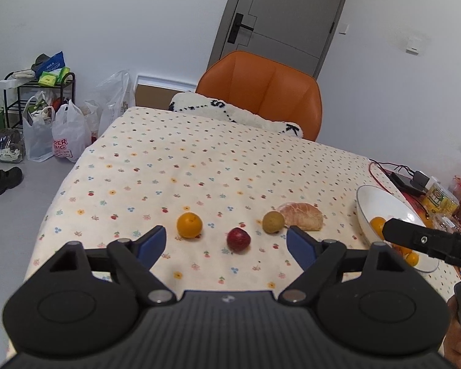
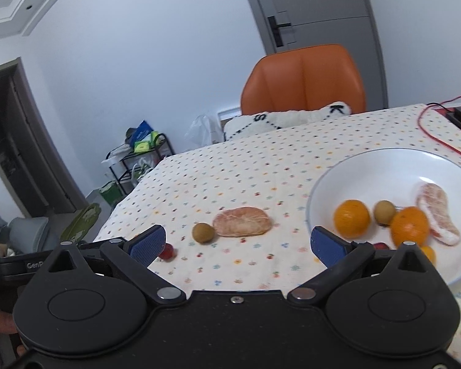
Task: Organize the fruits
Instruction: 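Withdraw both open grippers from the plate toward the remaining fruit, then grasp a small orange with the left gripper while the right gripper grasps another brown fruit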
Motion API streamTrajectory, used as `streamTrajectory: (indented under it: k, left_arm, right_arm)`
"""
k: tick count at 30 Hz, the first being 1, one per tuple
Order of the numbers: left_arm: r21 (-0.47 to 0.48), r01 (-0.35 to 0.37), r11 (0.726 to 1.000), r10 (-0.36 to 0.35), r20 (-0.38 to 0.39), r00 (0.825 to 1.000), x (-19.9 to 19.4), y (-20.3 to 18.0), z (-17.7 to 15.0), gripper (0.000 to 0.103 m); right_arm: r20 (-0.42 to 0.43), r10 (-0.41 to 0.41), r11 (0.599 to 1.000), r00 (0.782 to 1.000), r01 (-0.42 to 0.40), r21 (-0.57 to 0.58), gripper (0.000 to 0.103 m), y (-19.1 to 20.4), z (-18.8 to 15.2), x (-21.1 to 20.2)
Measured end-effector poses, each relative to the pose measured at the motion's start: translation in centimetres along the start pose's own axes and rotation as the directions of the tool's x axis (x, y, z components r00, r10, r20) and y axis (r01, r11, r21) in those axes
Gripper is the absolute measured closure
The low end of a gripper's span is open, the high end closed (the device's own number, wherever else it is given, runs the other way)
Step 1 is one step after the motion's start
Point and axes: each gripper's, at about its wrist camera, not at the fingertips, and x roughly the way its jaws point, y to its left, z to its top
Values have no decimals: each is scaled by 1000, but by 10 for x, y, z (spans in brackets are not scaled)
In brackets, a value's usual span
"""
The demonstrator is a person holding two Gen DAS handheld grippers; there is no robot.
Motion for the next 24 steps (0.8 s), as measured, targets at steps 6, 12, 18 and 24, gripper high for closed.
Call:
streamTrajectory:
  k: [6,12,18,24]
  left_arm:
    - [-13,-21,1000,21,-6,1000,8,13,3,32]
    - [-24,-31,999,31,-20,999,19,21,6,42]
    - [-10,-41,999,40,-39,998,31,22,13,47]
    - [-4,-46,999,45,-89,995,47,25,20,57]
  right_arm:
    - [-31,37,999,999,-37,-15,10,10,2,17]
    - [-64,49,998,997,-51,-28,21,16,3,31]
    - [-90,54,998,994,-57,-35,31,19,8,45]
    - [-128,55,998,990,-59,-30,43,21,12,62]
